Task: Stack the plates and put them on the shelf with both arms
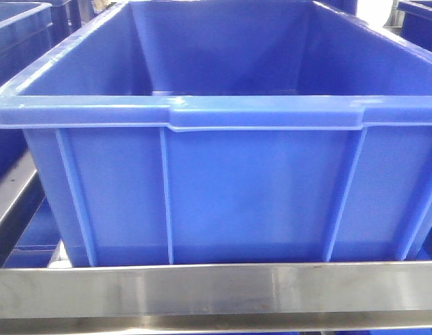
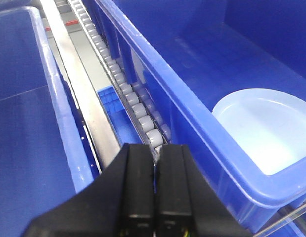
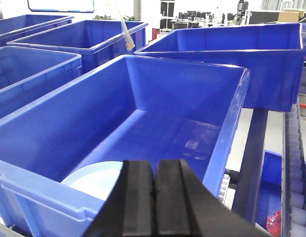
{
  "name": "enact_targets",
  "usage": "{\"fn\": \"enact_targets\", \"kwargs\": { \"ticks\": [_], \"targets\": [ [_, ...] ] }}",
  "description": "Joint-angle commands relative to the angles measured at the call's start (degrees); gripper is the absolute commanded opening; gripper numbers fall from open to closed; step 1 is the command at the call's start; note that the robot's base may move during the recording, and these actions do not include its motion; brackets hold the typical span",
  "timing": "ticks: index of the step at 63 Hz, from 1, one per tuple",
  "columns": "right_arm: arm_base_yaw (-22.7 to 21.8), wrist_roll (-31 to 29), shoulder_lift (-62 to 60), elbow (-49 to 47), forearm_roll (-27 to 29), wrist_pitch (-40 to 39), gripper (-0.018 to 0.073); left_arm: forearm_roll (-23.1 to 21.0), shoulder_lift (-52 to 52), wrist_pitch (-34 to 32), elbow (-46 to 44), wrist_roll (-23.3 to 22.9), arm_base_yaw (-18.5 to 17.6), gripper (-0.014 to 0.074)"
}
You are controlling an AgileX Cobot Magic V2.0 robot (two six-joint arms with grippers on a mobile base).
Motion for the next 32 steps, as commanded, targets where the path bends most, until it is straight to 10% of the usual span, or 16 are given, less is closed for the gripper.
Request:
{"fn": "enact_targets", "kwargs": {
  "ticks": [1,17,32],
  "targets": [
    [-0.2,-0.2,0.6,-1.5,0.3,-5.1,0.0057,1.2,0.3,-3.7,-1.7,-0.2,-0.3,0.0084],
    [-12.3,14.3,0.6,-1.4,-10.2,-4.4,0.0057,1.2,0.3,-3.7,-1.7,-0.2,-0.3,0.0084],
    [-20.0,15.0,-2.4,6.8,-10.3,-6.9,0.0057,1.2,0.3,-3.7,-1.7,-0.2,-0.3,0.0084]
  ]
}}
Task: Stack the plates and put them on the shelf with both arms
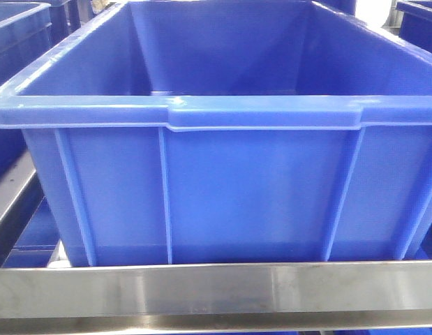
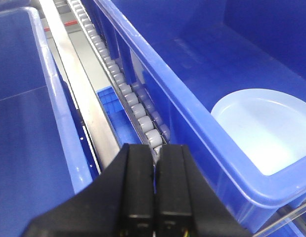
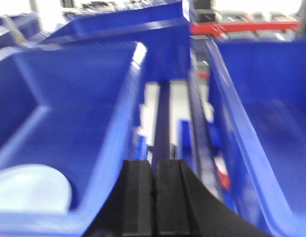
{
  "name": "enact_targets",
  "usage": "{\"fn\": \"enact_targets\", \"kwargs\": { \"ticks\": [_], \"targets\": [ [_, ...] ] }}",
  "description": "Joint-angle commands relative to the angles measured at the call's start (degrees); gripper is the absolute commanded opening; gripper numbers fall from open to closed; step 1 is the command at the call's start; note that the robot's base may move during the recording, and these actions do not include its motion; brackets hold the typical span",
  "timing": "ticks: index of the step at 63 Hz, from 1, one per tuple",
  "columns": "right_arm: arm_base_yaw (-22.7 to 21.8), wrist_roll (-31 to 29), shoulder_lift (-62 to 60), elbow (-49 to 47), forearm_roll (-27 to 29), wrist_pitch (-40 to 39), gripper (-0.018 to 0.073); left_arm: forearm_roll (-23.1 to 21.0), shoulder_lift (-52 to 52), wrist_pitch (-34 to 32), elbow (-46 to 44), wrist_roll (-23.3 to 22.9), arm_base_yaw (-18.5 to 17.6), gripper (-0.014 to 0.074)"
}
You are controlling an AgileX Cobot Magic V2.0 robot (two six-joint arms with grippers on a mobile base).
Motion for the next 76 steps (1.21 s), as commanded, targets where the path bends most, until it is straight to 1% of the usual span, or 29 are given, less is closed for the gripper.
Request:
{"fn": "enact_targets", "kwargs": {
  "ticks": [1,12,18,22,28,76],
  "targets": [
    [-1.3,0.0,-1.0,2.1,-0.7,-6.6,0.0057,1.0,0.3,-3.6,-1.7,-0.2,-0.3,0.0084],
    [-1.3,0.0,-8.9,11.8,-0.7,-9.8,0.0057,1.0,0.3,-3.6,-1.7,-0.2,-0.3,0.0084],
    [-1.4,0.0,-8.9,15.3,-0.8,-12.8,0.0057,1.0,0.5,-3.5,-1.7,-0.2,-0.3,0.0084],
    [-1.4,0.0,-9.0,15.4,-1.1,-11.2,0.0057,1.0,0.6,-3.5,-1.7,-0.2,-0.3,0.0084],
    [-1.4,0.0,-9.0,15.4,-1.9,-11.7,0.0057,1.0,0.6,-3.6,-1.7,-0.2,-0.3,0.0084],
    [-1.4,0.0,-8.9,15.4,-1.9,-11.0,0.0057,1.0,0.6,-3.4,-1.7,-0.2,-0.3,0.0084]
  ]
}}
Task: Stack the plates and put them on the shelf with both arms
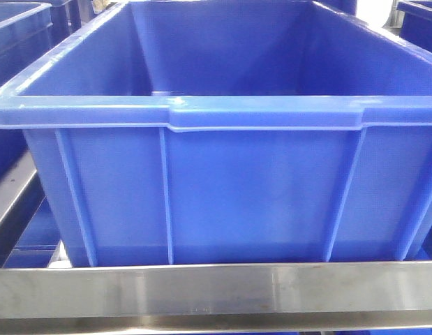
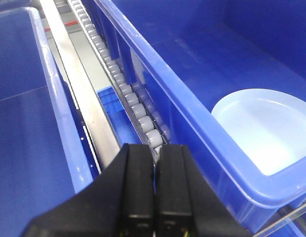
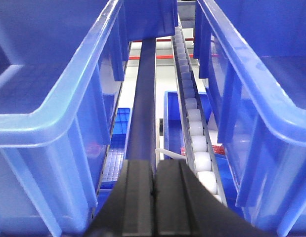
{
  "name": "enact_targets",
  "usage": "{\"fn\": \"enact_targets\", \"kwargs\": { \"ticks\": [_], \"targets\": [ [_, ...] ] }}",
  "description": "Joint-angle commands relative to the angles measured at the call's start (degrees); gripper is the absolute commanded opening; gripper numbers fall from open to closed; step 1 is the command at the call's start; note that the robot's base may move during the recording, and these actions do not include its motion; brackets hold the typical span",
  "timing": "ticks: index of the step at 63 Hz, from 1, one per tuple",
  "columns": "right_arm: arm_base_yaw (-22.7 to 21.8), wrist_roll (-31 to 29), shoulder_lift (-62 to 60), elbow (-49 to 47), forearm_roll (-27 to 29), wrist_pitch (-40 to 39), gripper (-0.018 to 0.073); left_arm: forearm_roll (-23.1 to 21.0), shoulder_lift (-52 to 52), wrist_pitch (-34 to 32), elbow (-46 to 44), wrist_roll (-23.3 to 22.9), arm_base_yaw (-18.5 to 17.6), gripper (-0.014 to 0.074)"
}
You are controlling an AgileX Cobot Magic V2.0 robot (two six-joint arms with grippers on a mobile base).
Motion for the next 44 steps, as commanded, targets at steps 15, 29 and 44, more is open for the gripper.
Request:
{"fn": "enact_targets", "kwargs": {
  "ticks": [15,29,44],
  "targets": [
    [-0.4,0.0,-1.3,-0.9,-0.6,-4.9,0.0057,-9.3,0.0,-1.5,-1.7,5.3,-0.3,0.0084],
    [-0.4,0.0,-1.3,-0.9,-0.6,-4.9,0.0057,-30.9,-3.1,-1.8,-1.0,26.8,7.9,0.0084],
    [-0.4,0.0,-1.3,-0.9,-0.6,-4.9,0.0057,-38.7,-12.9,-13.8,8.6,34.6,20.7,0.0084]
  ]
}}
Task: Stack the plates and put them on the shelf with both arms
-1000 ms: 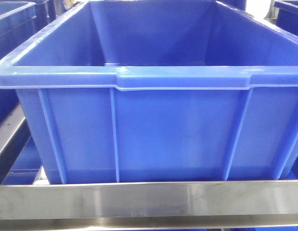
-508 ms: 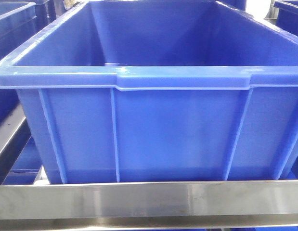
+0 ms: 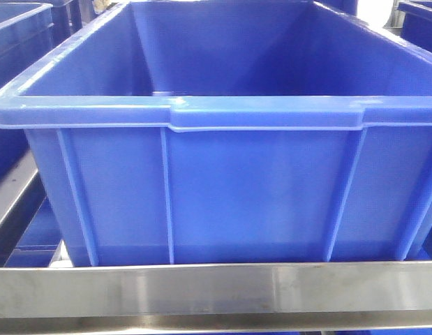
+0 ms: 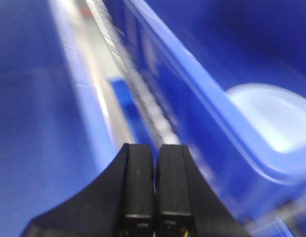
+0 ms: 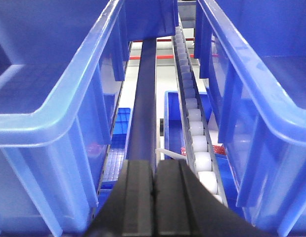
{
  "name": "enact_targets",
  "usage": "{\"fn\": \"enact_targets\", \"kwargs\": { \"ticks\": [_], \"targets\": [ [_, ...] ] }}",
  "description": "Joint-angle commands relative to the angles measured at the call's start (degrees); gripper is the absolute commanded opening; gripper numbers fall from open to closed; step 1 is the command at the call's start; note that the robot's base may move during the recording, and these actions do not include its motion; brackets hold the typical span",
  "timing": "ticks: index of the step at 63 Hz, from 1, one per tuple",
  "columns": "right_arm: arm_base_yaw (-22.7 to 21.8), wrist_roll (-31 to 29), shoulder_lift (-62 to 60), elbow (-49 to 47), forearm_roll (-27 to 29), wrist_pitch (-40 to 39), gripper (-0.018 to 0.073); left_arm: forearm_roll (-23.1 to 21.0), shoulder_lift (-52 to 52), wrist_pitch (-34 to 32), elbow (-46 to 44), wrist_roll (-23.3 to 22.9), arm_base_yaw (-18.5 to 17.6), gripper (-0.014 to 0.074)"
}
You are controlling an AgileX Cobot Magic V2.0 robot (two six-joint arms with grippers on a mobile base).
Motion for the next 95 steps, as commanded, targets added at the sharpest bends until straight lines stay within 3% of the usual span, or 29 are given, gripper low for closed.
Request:
{"fn": "enact_targets", "kwargs": {
  "ticks": [1,13,27,34,95],
  "targets": [
    [-0.4,0.0,-1.3,-0.9,-0.6,-4.9,0.0057,-2.9,-3.8,-9.0,2.9,1.2,3.8,0.0084],
    [-0.4,0.0,-1.3,-0.9,-0.6,-4.9,0.0057,-5.3,-13.1,-9.9,11.9,1.2,10.1,0.0084],
    [-0.4,0.0,-1.3,-0.9,-0.6,-4.9,0.0057,-10.0,-21.9,-10.6,19.4,3.5,14.1,0.0084],
    [-0.4,0.0,-1.3,-0.9,-0.6,-4.9,0.0057,-12.6,-22.7,-16.1,22.7,3.5,14.6,0.0084],
    [-0.4,0.0,-1.3,-0.9,-0.6,-4.9,0.0057,-12.7,-22.7,-14.9,22.5,3.5,14.6,0.0084]
  ]
}}
